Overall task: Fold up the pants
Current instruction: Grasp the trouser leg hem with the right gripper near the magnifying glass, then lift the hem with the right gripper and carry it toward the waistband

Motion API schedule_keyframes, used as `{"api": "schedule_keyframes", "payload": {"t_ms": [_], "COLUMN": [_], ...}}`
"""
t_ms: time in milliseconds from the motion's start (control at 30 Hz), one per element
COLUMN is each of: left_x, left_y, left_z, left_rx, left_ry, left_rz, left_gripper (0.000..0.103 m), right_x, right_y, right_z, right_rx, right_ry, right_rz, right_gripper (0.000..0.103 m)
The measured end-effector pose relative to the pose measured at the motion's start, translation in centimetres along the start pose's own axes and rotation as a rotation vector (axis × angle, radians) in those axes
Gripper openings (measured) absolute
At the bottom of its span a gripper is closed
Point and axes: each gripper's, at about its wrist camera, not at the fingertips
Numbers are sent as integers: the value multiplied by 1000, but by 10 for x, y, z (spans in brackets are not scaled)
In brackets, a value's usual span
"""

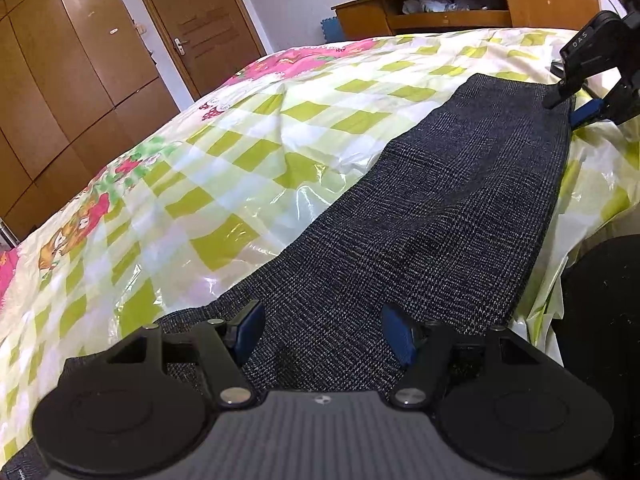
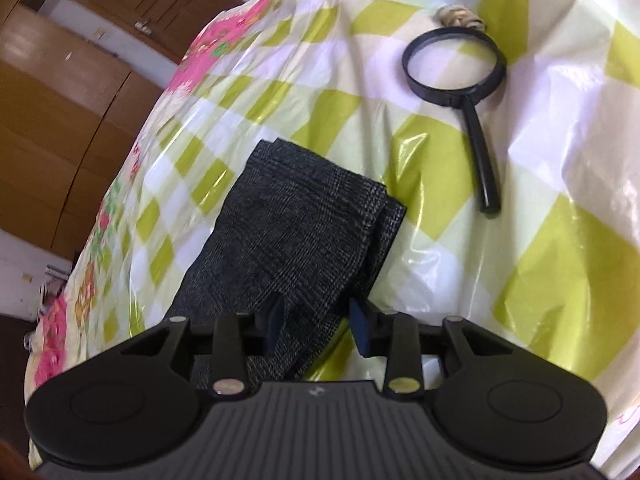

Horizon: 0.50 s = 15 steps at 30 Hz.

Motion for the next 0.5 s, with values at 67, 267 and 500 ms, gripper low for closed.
{"api": "schedule_keyframes", "payload": {"t_ms": [67,267,500], "left_x": [-1,-1,-1], "left_y": [0,-1,-2], "left_z": [0,-1,0], "left_rx": [0,4,2], "left_ry": [-4,-5,-6], "left_rz": [4,11,13], "left_gripper": [77,77,77], "right_x": [0,-3,-15], "right_y": [-3,-8,-6], "right_z": [5,14,-2], "right_rx": [33,22,73], "right_ry": [-2,-58,-30], "right_rz": [-10,46,5], "right_gripper": [35,32,40]}}
Point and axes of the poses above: each gripper's, at about its wrist camera, not at the fingertips, and z roughly against the way its jaws point, x to its right, y to its top, and after that the axes turned 3 degrees about -y, right-handed
